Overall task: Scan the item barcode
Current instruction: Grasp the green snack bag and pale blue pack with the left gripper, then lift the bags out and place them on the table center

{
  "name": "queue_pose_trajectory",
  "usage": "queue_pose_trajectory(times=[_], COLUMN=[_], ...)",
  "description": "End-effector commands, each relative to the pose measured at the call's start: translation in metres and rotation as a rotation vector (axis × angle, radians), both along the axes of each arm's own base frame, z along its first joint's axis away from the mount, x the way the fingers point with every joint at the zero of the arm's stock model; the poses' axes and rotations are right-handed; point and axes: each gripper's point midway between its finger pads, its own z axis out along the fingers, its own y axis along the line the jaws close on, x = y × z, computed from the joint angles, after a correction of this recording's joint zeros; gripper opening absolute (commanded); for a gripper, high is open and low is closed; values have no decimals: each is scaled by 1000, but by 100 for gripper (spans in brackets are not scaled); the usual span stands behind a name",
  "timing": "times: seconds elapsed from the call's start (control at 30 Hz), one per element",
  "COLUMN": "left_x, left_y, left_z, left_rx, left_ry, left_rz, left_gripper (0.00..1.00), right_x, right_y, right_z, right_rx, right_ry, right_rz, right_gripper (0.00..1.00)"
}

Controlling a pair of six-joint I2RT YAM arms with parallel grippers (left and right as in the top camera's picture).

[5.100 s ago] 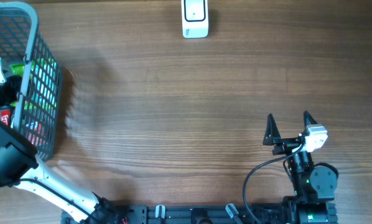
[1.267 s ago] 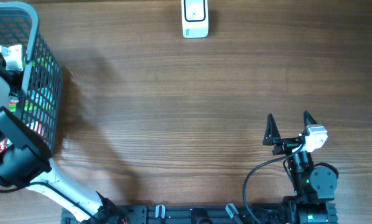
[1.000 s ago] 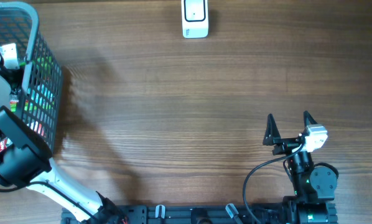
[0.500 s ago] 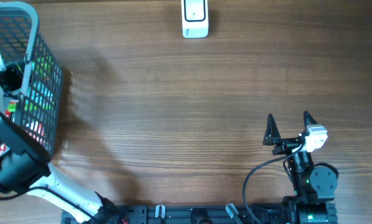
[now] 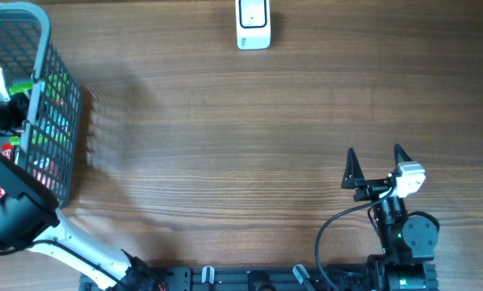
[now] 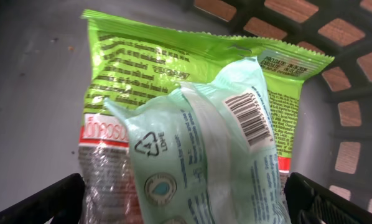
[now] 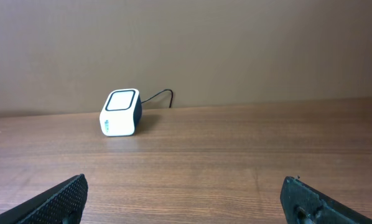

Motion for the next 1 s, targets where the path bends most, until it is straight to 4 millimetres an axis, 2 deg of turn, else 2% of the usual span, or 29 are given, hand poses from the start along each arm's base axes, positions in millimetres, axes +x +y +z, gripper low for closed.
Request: queue_pose_trajectory(times=[0.0, 0.2, 0.33, 0.4, 0.47, 0.5, 0.53, 0.67, 0.8, 0.93, 0.97], left_x=[2, 0, -1, 0, 0, 1, 3, 14, 24, 27, 26], left_y=[-6, -13, -13, -12, -11, -11, -9, 0, 9, 13, 13], left_z=[-14, -45, -51, -50, -48, -46, -42, -9, 43, 123, 151], left_rx=[-10, -54, -58, -56, -53, -51, -45, -19, 30, 107, 132], left_ry=[7, 56, 68, 65, 61, 57, 49, -17, -107, -240, -291], left_rz=[-55, -62, -60, -58, -56, -53, -51, 0, 38, 83, 106], left_gripper=[100, 100, 100, 80, 36, 21, 14, 5, 4, 4, 4], right_x=[-1, -1, -1, -1, -1, -1, -1, -1, -1, -1, -1], right_y=[0, 0, 0, 0, 0, 0, 0, 0, 0, 0, 0], right_z=[3, 3, 3, 3, 3, 3, 3, 3, 3, 3, 3], right_rx=[1, 1, 0, 0, 1, 1, 1, 1, 1, 1, 1], right_ry=[-12, -12, -12, -12, -12, -12, -12, -12, -12, -12, -12], right_rz=[3, 3, 3, 3, 3, 3, 3, 3, 3, 3, 3], right_gripper=[100, 100, 100, 100, 100, 100, 100, 100, 100, 100, 100])
